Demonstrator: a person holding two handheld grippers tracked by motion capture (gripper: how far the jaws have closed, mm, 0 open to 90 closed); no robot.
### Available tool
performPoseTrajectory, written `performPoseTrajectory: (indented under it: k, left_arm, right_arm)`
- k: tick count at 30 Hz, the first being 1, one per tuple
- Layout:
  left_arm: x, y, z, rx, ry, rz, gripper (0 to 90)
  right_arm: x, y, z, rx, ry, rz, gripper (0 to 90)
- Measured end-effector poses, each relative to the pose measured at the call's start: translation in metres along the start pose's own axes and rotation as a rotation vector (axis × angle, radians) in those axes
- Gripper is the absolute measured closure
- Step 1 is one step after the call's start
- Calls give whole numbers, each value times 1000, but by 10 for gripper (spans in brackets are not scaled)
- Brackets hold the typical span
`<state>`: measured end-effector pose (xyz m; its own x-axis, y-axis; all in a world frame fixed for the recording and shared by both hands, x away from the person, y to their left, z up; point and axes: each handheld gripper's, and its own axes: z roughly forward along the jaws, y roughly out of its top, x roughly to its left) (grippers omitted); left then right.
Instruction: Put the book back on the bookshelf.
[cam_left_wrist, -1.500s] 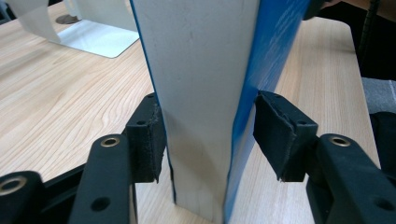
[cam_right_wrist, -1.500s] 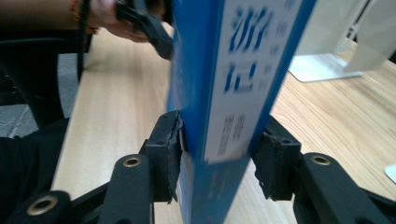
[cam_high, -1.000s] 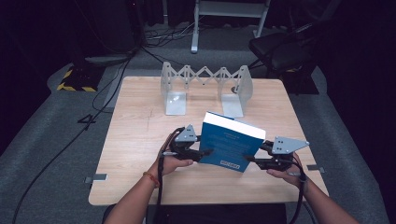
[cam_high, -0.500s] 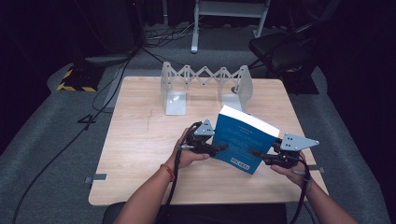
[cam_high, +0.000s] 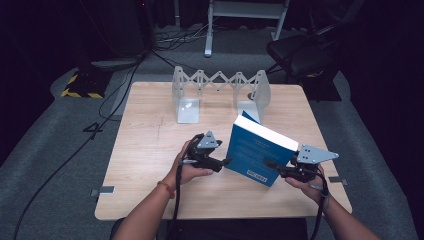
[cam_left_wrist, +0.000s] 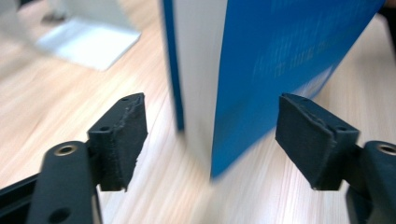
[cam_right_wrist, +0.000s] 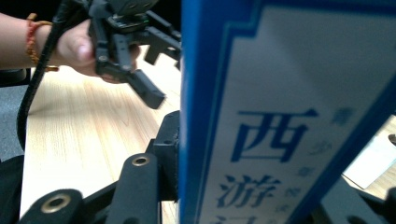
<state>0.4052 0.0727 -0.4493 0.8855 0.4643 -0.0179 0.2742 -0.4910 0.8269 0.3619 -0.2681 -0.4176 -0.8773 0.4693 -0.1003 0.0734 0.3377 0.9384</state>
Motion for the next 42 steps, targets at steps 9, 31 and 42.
performPoseTrajectory:
  k: [9,31,42]
  left_arm:
    - [11,-62,-47,139,143,-86,182]
    - [36,-99,-50,212,294,-240,148]
    - [35,-99,-50,210,298,-248,144]
  right_arm:
    - [1,4,4,15,-17,-11,614]
    - [-16,21,22,13,-69,-2,621]
    - [-30,32,22,26,-157,-46,623]
